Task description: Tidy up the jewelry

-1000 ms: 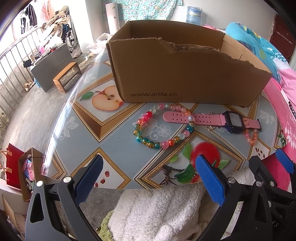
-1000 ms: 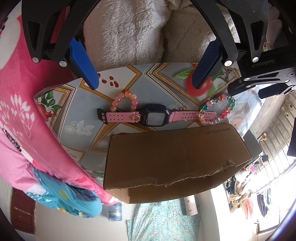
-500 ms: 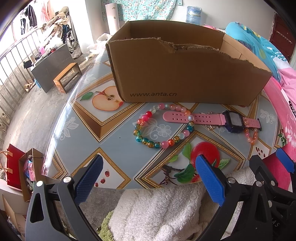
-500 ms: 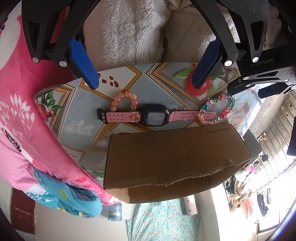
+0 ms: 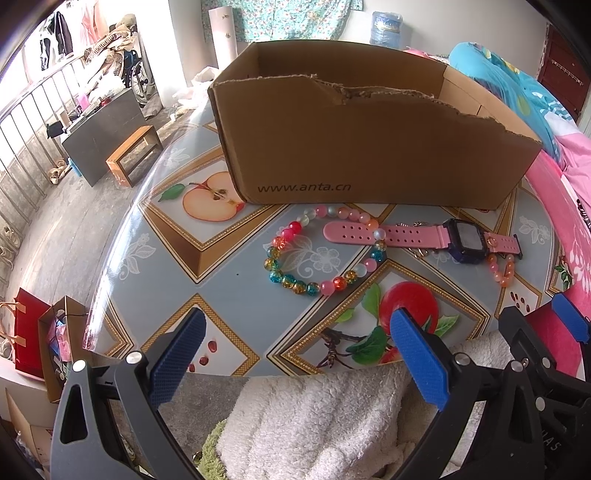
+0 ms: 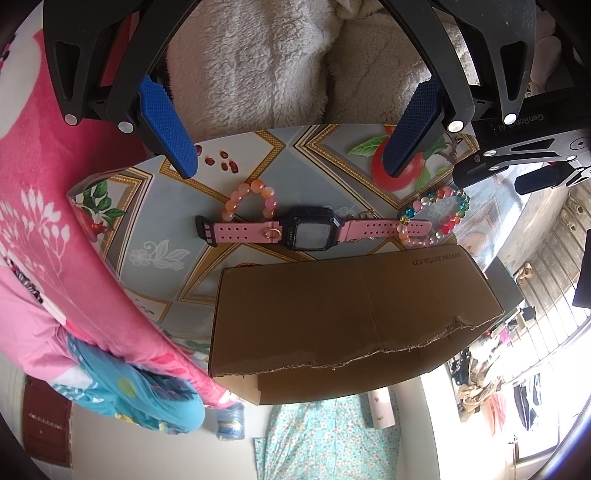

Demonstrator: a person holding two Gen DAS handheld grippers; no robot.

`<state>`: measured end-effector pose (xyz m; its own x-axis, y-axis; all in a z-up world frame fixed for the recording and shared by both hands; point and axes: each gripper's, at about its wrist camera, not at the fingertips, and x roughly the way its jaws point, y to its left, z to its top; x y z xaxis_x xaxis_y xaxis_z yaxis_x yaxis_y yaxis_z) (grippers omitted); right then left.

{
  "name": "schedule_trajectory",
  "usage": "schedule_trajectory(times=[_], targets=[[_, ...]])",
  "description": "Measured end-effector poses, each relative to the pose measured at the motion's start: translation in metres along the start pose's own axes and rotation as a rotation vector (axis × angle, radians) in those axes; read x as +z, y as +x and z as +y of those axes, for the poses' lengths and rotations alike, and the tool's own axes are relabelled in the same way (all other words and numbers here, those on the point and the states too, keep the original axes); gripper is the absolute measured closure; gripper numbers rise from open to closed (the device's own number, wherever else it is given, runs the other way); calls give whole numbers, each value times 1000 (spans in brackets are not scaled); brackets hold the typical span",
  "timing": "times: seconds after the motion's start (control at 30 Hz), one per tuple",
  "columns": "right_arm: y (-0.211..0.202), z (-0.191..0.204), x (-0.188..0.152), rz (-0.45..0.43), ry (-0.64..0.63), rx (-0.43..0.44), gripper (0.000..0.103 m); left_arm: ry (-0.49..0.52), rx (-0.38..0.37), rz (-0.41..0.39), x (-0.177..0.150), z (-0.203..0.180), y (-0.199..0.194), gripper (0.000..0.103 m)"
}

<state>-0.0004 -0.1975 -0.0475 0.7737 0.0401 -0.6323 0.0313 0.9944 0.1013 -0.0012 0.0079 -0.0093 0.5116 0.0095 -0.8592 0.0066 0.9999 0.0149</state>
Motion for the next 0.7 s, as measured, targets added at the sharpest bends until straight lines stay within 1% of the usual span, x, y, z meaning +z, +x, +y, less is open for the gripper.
schedule_trajectory(times=[0.7], targets=[[0,2,2,-6,-3,-3,7,-8,-1,1,0,0,-1,5]])
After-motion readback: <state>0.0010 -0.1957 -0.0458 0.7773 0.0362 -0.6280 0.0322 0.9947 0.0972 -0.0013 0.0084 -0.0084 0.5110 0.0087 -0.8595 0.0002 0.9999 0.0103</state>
